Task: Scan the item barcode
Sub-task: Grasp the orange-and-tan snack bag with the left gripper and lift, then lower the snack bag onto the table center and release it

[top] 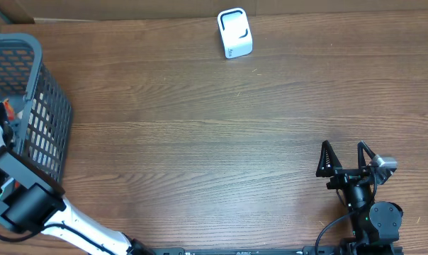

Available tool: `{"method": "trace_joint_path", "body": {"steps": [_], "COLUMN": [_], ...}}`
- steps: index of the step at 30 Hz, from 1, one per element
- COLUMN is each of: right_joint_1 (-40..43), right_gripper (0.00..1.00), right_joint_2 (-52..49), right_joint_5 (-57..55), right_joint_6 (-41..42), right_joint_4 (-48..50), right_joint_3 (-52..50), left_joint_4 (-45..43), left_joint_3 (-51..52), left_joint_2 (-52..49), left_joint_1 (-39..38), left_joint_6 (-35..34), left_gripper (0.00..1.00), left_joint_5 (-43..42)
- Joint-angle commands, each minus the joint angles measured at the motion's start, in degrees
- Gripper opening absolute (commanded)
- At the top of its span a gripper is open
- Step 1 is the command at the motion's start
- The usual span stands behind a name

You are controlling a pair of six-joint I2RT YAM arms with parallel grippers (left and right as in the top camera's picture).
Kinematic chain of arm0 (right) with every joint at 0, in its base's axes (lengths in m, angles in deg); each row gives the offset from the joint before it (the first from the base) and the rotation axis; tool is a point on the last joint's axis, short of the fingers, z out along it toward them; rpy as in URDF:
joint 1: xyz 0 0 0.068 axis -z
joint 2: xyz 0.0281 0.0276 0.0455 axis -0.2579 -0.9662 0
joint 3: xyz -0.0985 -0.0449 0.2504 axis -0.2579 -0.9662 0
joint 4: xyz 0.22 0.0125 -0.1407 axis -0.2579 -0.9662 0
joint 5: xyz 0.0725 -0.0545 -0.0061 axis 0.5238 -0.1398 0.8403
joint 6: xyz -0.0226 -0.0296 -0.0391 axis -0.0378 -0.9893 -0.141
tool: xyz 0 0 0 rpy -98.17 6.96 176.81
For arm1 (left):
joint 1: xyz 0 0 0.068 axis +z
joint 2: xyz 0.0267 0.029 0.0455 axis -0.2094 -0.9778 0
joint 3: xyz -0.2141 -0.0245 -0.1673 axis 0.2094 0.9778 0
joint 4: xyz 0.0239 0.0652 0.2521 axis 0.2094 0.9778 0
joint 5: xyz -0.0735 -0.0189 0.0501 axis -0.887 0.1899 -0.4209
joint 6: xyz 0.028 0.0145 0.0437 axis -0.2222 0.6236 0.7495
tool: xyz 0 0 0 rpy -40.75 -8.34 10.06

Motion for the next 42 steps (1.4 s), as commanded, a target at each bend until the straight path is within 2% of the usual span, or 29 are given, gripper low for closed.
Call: {"method": "trace_joint_path", "body": {"steps": [1, 9, 12, 15, 19, 25, 30, 33, 36, 42], "right_joint_1": [-0.3, -0.3, -0.3, -0.3, -0.3, -0.3, -0.3, -0.3, -0.3, -0.3], "right_gripper": [1.0, 1.0, 1.0, 1.0, 1.0, 1.0, 1.0, 1.0, 1.0, 1.0], "right_joint_2": [0.5, 0.5, 0.5, 0.5, 0.5, 0.5, 0.5, 0.5, 0.5, 0.5], "right_joint_5": [0.1, 0.1, 0.1, 0.1, 0.1, 0.1, 0.1, 0.1, 0.1, 0.1], "right_joint_6": [0.1, 0.1, 0.1, 0.1, 0.1, 0.1, 0.1, 0.1, 0.1, 0.1], "right_joint_4": [0.2, 0.2, 0.2, 0.2, 0.2, 0.2, 0.2, 0.2, 0.2, 0.2], "right_joint_3": [-0.6, -0.6, -0.6, -0.6, -0.6, -0.6, -0.6, -0.6, -0.6, -0.6], "left_joint_4": [5.8, 17.6, 22.0, 25.6, 31.7, 40.8, 48.7, 47.9, 47.1, 39.3], "left_joint_3": [-13.9, -42.5, -52.7, -59.9, -65.3, -65.2, -62.2, -51.4, -41.3, -22.6], "left_joint_2": [0.2, 0.3, 0.8, 2.2, 6.2, 8.7, 6.3, 6.0, 6.0, 6.0], "left_joint_1": [-2.5, -7.6, -10.6, -14.1, -21.5, -33.0, -42.1, -47.8, -51.6, -58.6], "left_joint_6": [-2.9, -2.9, -3.0, -6.6, -8.4, -8.7, -13.4, -18.3, -24.3, -32.3], "left_gripper": [0.04, 0.04, 0.04, 0.04, 0.04, 0.04, 0.04, 0.04, 0.05, 0.04], "left_joint_5": [-6.4, -7.5, -12.7, -16.4, -16.5, -16.7, -14.2, -12.0, -5.1, 1.3]}}
